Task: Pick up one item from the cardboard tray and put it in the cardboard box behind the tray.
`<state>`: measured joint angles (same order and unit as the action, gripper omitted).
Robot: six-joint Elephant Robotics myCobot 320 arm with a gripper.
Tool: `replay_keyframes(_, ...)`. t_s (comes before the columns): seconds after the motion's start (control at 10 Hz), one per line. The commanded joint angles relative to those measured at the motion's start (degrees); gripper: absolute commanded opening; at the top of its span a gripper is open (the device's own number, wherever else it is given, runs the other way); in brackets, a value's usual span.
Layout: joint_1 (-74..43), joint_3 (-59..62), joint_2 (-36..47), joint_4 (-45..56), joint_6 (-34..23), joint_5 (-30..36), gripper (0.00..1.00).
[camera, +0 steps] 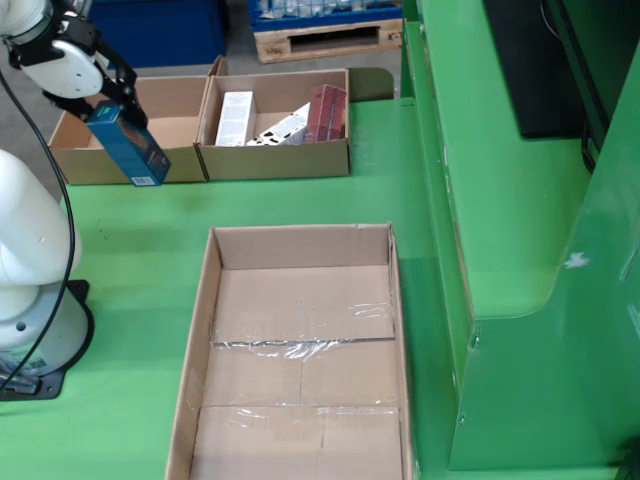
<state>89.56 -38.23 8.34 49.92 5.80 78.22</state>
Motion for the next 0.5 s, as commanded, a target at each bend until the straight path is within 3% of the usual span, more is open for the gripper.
replay_keyframes(0.0, 24.5, -5.8, 4.6, 2.2, 2.4, -0.4, 0.0)
replay_keyframes(0.2, 30.3, -5.6, 6.0, 4.6, 5.7, -1.2, 0.0)
replay_keyframes(0.4, 25.9, 17.6, -14.5, 6.2, 0.4, -0.6, 0.0)
